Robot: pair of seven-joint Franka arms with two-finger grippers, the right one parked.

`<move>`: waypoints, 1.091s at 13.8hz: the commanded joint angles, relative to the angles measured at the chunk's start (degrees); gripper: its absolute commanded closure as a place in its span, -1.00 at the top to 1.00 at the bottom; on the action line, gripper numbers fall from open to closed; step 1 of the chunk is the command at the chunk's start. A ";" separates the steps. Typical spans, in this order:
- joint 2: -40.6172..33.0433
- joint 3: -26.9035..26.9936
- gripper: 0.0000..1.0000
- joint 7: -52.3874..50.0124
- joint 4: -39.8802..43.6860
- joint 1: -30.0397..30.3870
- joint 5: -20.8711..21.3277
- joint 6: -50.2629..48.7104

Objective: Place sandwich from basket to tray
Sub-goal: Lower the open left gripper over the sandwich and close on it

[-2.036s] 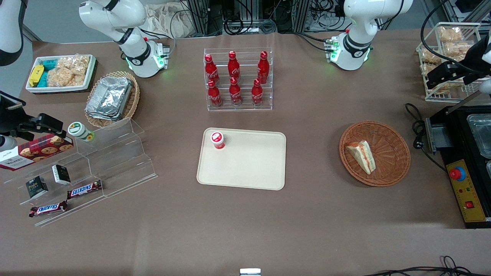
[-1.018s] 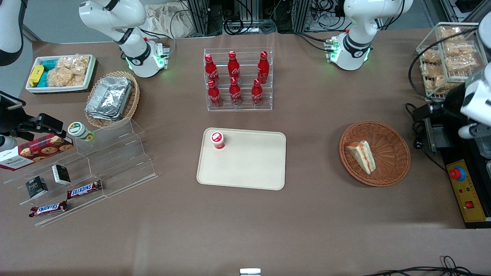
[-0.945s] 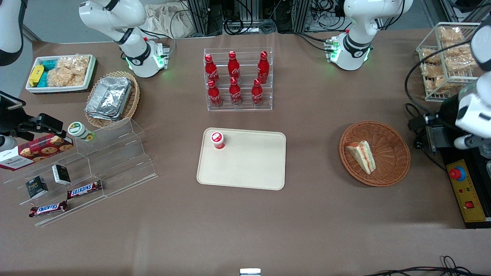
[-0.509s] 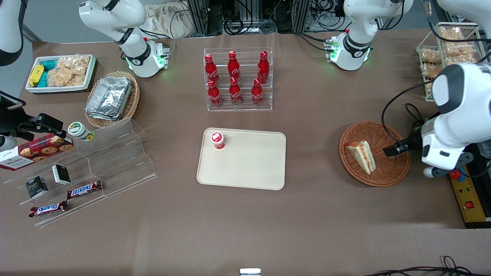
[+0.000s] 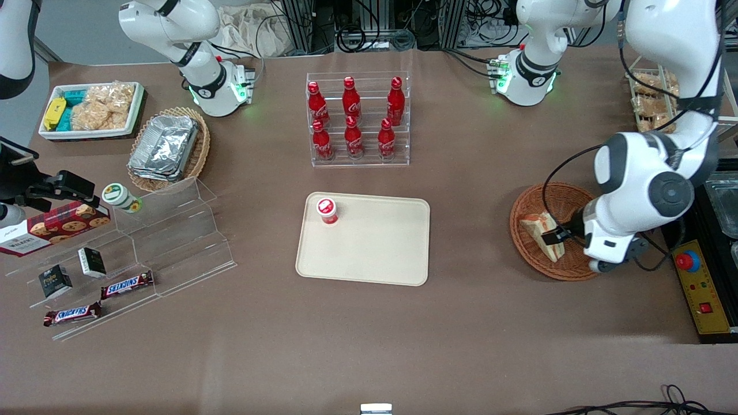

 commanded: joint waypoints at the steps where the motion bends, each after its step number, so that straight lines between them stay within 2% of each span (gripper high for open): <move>1: -0.42 0.25 1.00 -1.13 -5.16 -0.57 0.19 6.22; 4: 1.16 0.33 1.00 -1.04 -9.83 -0.66 0.54 13.17; 6: 1.95 0.33 1.00 -0.96 -10.81 -0.57 2.29 14.60; 7: 2.30 0.33 0.90 -0.96 -10.72 -0.57 2.56 14.60; 8: 2.39 0.42 0.66 -0.96 -10.64 -0.57 2.56 14.60; 11: 1.87 0.51 -0.27 -0.52 -10.02 -0.48 2.56 14.25; 12: 1.60 0.51 -0.49 -0.43 -9.50 -0.48 2.56 13.99; 13: 1.08 0.51 -0.62 -0.60 -9.06 -0.48 2.56 13.90; 15: -0.85 0.51 -0.64 -0.43 -7.39 -0.48 2.56 11.63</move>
